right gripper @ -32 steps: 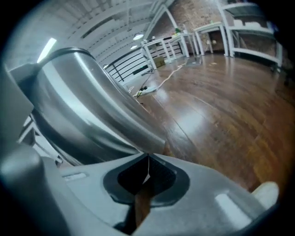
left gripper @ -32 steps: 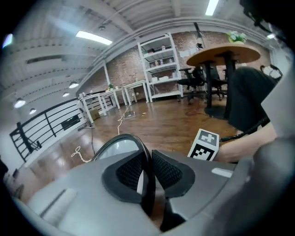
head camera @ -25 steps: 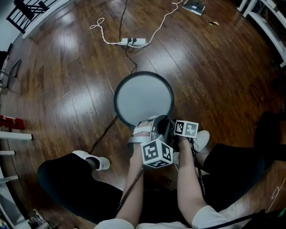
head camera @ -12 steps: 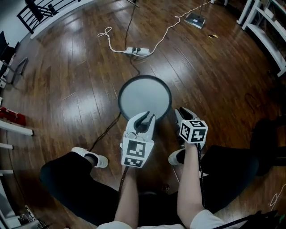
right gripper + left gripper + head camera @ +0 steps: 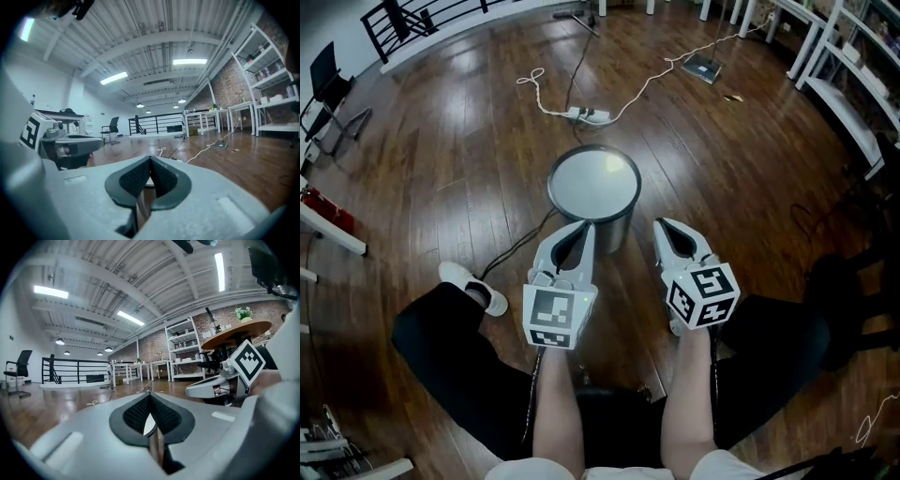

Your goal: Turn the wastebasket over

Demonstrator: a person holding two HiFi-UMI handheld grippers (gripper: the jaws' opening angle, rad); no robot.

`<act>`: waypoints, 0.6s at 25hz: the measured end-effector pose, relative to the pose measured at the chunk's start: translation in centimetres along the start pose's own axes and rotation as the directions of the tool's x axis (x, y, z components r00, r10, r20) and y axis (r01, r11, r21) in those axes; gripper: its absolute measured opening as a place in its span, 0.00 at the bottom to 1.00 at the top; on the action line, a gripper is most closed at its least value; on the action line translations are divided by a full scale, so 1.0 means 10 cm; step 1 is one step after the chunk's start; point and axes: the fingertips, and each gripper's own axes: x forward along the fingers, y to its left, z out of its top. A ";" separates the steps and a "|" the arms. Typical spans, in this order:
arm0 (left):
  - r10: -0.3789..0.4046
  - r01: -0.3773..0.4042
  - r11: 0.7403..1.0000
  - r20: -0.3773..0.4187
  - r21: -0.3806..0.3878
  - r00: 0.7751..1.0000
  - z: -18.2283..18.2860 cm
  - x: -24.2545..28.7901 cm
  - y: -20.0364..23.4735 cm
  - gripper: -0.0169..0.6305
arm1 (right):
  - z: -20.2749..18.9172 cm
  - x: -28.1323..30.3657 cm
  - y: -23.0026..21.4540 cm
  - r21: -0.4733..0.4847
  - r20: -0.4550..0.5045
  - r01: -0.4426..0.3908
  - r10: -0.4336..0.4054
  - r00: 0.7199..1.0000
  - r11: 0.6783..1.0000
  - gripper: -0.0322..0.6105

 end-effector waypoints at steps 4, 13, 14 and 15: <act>0.053 -0.052 0.998 0.015 -0.027 0.998 0.12 -0.28 -0.15 0.05 | 0.14 -0.31 0.40 -0.052 0.043 -0.073 0.076 0.996 0.996 0.04; 0.077 -0.074 0.997 0.062 -0.036 0.995 0.17 -1.25 -0.53 0.05 | 0.02 -1.25 1.07 -0.094 0.098 -0.104 0.114 0.989 0.990 0.04; 0.074 -0.072 0.997 0.066 -0.037 0.995 0.14 -1.38 -0.59 0.05 | -0.03 -1.37 1.15 -0.098 0.100 -0.100 0.109 0.989 0.990 0.04; 0.072 -0.069 0.997 0.069 -0.038 0.995 0.11 -1.51 -0.64 0.05 | -0.07 -1.49 1.23 -0.101 0.102 -0.094 0.104 0.989 0.990 0.04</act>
